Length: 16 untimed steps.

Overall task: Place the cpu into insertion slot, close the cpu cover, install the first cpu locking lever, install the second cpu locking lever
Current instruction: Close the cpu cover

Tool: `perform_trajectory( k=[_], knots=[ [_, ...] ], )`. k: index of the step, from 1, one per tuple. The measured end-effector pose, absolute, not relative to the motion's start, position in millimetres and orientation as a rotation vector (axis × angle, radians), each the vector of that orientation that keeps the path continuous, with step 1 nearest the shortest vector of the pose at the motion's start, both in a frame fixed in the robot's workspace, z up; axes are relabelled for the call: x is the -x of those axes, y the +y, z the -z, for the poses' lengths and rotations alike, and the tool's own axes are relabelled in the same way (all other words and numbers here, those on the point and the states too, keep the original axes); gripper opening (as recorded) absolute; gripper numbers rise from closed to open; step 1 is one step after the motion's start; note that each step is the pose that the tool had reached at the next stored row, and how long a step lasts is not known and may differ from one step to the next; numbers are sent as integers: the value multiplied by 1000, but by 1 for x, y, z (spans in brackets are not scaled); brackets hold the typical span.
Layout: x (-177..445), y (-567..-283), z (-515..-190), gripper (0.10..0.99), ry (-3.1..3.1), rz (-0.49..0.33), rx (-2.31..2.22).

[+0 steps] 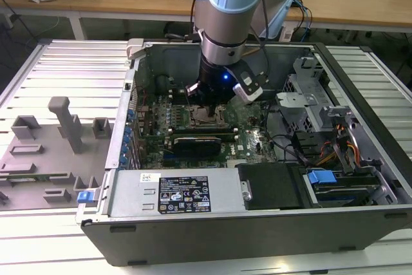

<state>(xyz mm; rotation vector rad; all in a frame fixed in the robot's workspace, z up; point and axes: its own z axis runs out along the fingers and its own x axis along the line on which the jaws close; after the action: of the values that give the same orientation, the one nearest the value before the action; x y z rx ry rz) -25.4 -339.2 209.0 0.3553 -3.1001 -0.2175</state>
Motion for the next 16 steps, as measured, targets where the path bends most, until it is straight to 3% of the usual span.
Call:
perform_trajectory(
  k=[9,11,16],
  knots=[
    [25,-339,-231,106,-3099,118,-352],
    [26,-339,-238,106,-3100,44,-312],
    [33,-333,-238,106,-3111,43,-294]
  ],
)
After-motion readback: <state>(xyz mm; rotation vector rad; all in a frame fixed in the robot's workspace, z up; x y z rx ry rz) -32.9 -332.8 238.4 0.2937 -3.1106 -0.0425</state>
